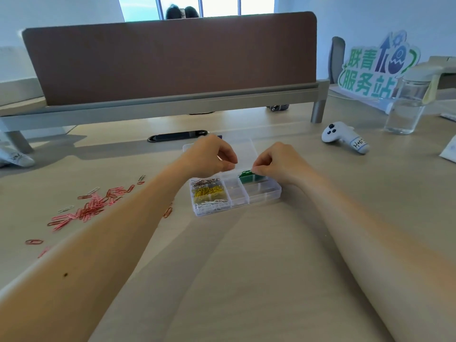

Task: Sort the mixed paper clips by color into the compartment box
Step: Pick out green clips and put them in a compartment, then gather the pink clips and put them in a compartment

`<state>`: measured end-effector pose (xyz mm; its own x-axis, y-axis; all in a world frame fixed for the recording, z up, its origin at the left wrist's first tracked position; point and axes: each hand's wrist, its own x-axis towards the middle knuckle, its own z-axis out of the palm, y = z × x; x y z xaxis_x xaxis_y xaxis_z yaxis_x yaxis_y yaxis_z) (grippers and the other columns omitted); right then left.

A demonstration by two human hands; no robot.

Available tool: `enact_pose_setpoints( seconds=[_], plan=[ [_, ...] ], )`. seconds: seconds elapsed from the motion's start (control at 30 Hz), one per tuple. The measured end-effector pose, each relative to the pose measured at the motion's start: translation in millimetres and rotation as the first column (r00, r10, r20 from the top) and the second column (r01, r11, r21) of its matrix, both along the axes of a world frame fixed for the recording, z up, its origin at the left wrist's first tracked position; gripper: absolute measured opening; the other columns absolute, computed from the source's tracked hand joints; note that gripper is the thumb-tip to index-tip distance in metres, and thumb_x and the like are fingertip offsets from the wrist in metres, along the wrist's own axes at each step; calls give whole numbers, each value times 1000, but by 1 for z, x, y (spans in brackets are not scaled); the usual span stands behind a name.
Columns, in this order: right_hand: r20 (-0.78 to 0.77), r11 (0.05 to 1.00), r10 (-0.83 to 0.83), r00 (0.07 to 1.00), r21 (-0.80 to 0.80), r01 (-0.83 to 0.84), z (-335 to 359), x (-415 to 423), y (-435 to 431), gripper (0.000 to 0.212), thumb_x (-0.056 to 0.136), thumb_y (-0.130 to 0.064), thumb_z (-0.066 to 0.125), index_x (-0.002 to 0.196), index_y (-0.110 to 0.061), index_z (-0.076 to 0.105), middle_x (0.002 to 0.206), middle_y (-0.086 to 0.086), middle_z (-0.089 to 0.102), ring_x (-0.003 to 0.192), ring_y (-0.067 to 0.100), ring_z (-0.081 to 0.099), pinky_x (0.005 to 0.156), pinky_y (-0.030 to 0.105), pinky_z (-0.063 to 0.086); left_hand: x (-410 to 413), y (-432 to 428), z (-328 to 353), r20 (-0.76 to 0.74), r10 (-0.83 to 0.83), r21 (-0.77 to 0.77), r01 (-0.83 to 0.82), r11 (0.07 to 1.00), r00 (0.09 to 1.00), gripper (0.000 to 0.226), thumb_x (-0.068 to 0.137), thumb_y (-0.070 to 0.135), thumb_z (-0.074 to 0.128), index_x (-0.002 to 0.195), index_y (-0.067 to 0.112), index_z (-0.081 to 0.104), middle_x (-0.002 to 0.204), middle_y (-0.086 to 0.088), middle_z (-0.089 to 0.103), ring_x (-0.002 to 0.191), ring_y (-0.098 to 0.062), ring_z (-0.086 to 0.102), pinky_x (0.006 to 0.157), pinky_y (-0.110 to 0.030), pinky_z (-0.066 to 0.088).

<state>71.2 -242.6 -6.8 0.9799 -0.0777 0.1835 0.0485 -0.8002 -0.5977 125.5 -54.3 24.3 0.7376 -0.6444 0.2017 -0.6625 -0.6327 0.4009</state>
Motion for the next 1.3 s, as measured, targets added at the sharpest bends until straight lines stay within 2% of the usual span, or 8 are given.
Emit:
enact_pose_setpoints(
  seconds=[0.13,0.33,0.47,0.7,0.87,0.97,1.1,1.3],
  plan=[
    [42,998,30,999,-61,-28,8,1,14,11,86,-17,70,93,-14,78,88,-3,71,70,1,58,59,15,41,1,40,12,5,63,-20,-63,998,998,11,85,17,70,96,17,73,89,6,69,79,-3,63,73,-15,50],
    [66,957,263,962,-142,-252,29,2,77,15,88,-21,70,98,-14,76,87,-7,68,72,-4,57,63,7,39,-7,115,12,-13,186,9,-186,983,982,7,83,19,72,89,21,73,86,6,70,79,-7,65,75,-26,56],
    [6,913,372,928,-182,-365,35,9,122,14,86,-20,72,98,-16,76,88,-7,70,77,0,62,68,12,46,-16,152,4,-71,267,89,-261,961,961,9,81,20,74,89,23,73,86,9,70,79,-5,64,77,-22,53],
    [-67,897,333,940,-283,-338,23,25,163,15,83,-26,75,96,-17,76,94,-1,70,83,12,64,82,34,56,-17,168,-10,-60,304,169,-290,942,951,13,80,27,75,91,21,75,86,9,70,80,-4,63,73,-17,48],
    [-78,886,302,950,-344,-310,14,35,180,15,84,-28,73,94,-17,74,89,-1,69,78,13,62,72,30,53,-11,175,2,-155,293,264,-246,933,944,7,77,26,77,83,22,75,84,10,71,81,-5,63,73,-21,45],
    [-88,884,307,948,-342,-319,8,39,184,13,86,-26,72,93,-16,75,90,-1,69,77,12,62,69,27,51,-14,186,12,-271,284,389,-166,906,920,14,74,29,80,85,24,74,85,10,72,82,-5,64,70,-19,41],
    [-97,884,327,940,-320,-341,4,40,184,9,88,-23,70,91,-15,74,91,-1,69,79,13,62,70,27,50,-18,195,10,-325,282,428,-126,895,903,22,70,31,83,89,27,73,86,9,72,85,-9,64,72,-20,42],
    [-9,853,472,882,-249,-459,15,29,197,10,86,-24,71,92,-17,74,83,-9,63,77,4,58,66,17,42,-21,218,6,-85,370,254,-339,906,925,15,74,34,79,82,23,73,79,7,68,78,-11,62,73,-27,48]
  ],
)
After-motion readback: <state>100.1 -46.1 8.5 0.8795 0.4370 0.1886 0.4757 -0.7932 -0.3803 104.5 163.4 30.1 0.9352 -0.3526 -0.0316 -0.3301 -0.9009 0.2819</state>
